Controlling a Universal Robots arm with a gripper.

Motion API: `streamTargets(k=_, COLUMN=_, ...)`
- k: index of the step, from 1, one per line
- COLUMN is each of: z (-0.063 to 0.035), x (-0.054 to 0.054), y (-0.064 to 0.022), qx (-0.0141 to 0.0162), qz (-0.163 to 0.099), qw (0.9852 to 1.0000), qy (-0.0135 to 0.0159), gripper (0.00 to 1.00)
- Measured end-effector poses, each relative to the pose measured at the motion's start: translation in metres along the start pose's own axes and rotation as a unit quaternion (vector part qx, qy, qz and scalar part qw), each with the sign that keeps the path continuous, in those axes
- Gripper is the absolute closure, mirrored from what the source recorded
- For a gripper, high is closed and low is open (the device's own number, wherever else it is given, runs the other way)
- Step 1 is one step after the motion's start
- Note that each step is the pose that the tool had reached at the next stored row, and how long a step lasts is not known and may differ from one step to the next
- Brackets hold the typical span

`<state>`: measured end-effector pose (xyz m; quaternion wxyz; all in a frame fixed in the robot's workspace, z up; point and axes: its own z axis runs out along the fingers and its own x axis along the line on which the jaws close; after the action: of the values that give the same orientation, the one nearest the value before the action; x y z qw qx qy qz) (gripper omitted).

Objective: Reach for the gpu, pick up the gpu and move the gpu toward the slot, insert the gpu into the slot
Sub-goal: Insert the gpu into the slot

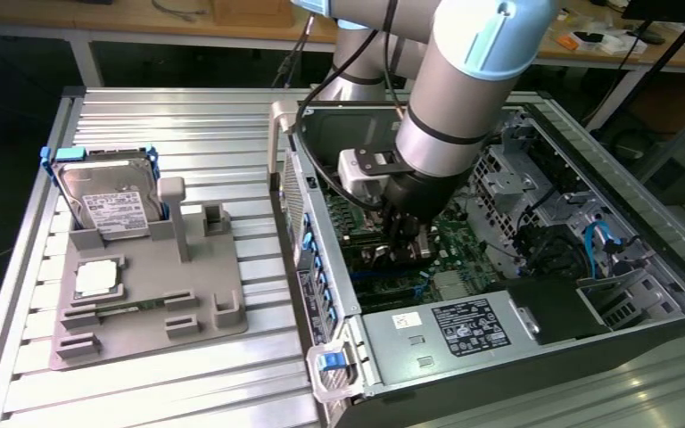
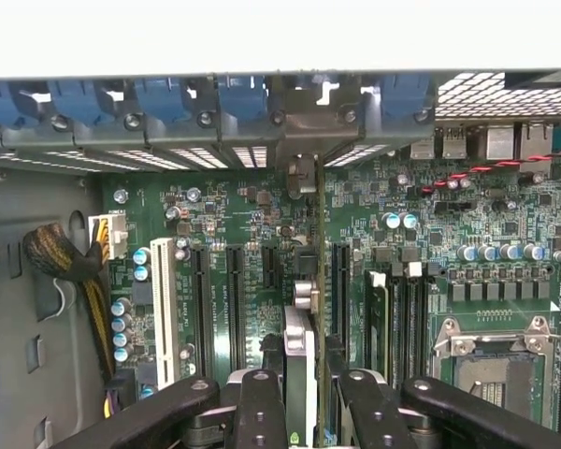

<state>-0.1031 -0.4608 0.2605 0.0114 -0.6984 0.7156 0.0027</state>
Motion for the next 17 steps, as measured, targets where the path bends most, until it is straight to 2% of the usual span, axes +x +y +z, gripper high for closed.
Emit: streamTargets(k=17, z=0.0023, x=0.0002, y=0.0039, qx=0.0, qz=0.0, qw=1.0, qy=0.0001, gripper=0.73)
